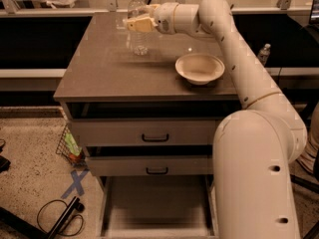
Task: Place water bottle into bottom drawer
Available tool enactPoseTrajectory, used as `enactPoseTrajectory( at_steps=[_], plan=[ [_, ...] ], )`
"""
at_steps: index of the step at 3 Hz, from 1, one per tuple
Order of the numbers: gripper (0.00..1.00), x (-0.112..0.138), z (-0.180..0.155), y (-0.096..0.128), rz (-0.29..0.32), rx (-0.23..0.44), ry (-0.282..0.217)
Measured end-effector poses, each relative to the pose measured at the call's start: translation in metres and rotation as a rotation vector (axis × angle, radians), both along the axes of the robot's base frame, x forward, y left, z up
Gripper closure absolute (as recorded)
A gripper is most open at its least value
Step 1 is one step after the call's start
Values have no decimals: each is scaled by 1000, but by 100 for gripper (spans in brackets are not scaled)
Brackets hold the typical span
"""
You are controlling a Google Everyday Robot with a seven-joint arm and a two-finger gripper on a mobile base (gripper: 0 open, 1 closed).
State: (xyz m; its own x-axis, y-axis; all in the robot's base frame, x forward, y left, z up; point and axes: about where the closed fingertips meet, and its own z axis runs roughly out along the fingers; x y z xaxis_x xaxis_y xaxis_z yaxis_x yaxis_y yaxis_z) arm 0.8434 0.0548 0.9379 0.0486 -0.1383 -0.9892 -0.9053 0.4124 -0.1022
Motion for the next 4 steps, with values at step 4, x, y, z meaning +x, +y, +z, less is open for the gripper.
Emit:
enactPoseTrajectory(
  at_steps=[4],
  plan=[
    [100,-7,30,8,17,-36,-20]
  ],
)
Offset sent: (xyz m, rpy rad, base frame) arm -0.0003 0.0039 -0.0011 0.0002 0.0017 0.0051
